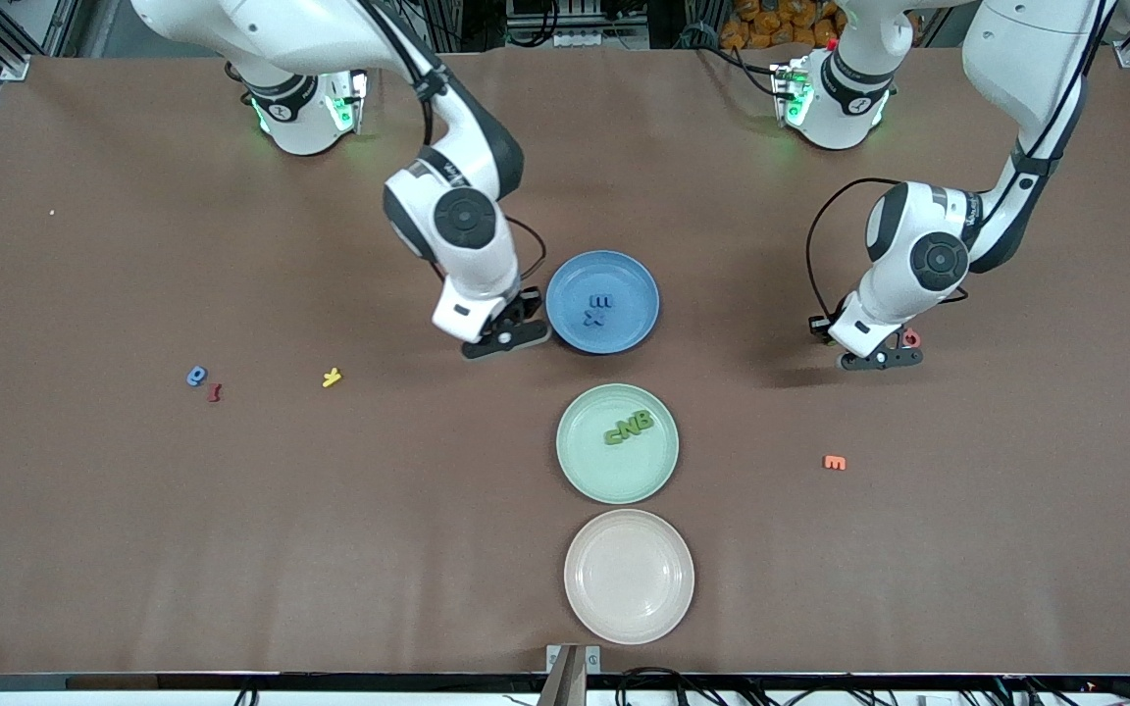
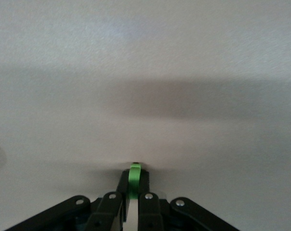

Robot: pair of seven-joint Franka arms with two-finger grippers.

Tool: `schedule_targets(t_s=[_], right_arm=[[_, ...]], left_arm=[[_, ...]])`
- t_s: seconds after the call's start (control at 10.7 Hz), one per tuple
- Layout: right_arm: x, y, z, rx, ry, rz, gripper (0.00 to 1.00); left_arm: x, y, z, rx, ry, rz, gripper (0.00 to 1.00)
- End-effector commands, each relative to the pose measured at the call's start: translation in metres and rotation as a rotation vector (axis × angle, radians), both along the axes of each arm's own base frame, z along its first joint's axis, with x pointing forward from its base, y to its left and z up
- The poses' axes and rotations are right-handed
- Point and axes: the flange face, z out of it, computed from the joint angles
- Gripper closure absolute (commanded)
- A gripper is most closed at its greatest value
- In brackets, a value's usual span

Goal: Sort letters by color into matching plates
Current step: 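Carry the blue G to the blue plate while the left gripper grasps the i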

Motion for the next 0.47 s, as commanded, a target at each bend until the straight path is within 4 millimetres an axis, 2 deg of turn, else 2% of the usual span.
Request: schedule_targets(t_s=[0.0,0.09,0.19,0.38], right_arm=[[-0.014,0.06,-0.014,0.003,-0.008,0.099,0.74],[-0.029,0.083,-0.019,0.008,-0.008,0.134,0.74],[-0.033,0.096,-0.028,0.008,-0.005,0.149,0.74],[-0.051,0.113,-0.037,0.008,0.004,0.176,0.71]], left_arm=[[0.026,-0.032,0.029,-0.029,-0.078,-0.028,1.0],[0.038,-0.048,0.04,-0.039,-0.092,-0.048,1.0],[0.051,-0.065,0.054,-0.045,-0.107,-0.069,1.0],[0.076,-0.102,0.075,-0.061,-0.127,-0.052,1.0]])
